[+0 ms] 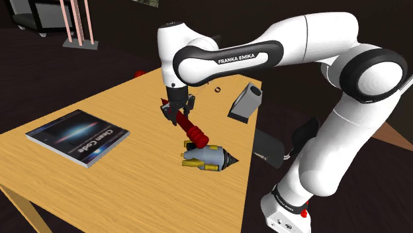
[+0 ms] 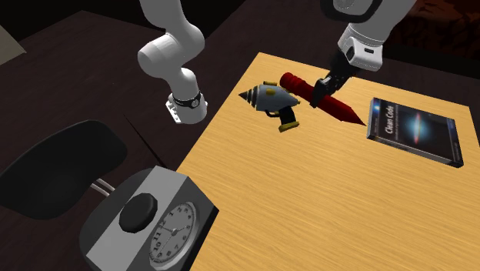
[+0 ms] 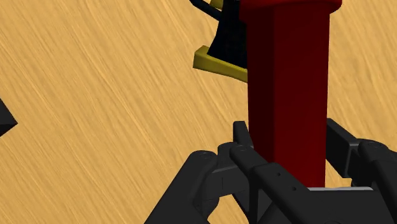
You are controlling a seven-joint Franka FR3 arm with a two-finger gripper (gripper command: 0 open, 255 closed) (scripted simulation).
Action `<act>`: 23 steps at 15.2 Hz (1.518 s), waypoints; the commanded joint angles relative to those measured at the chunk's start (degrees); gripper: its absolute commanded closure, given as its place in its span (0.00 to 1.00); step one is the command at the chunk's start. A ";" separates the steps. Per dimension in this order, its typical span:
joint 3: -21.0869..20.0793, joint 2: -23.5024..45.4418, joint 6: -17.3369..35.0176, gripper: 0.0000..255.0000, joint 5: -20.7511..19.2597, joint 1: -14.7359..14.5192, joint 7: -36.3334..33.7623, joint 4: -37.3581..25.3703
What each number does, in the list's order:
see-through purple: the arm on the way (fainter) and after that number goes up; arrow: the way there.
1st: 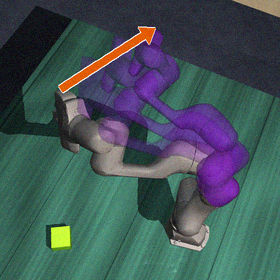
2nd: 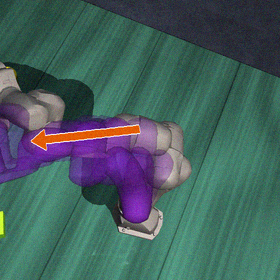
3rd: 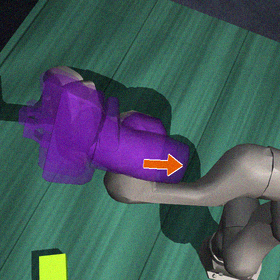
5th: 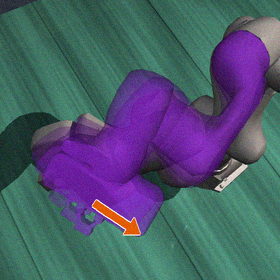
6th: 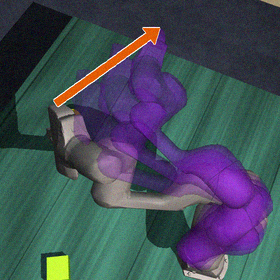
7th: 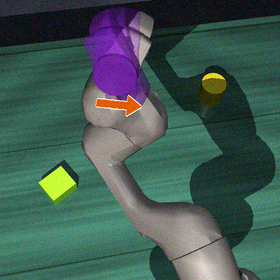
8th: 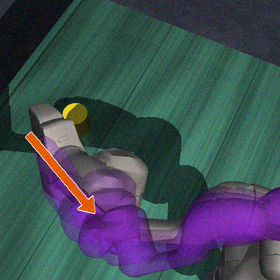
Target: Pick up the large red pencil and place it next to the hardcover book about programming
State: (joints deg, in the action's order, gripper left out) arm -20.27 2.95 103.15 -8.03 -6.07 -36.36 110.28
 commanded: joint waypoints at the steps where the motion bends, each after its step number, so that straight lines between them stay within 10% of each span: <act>1: -1.25 3.22 -1.07 1.00 -0.71 -1.52 -2.97 -3.75; 5: -2.92 10.15 -4.03 1.00 -2.65 -4.84 -7.91 -12.47; 23: -2.15 14.66 8.14 1.00 -5.06 -5.12 -10.40 -4.25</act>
State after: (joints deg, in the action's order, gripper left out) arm -22.48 17.17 110.69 -12.88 -11.13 -46.58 105.83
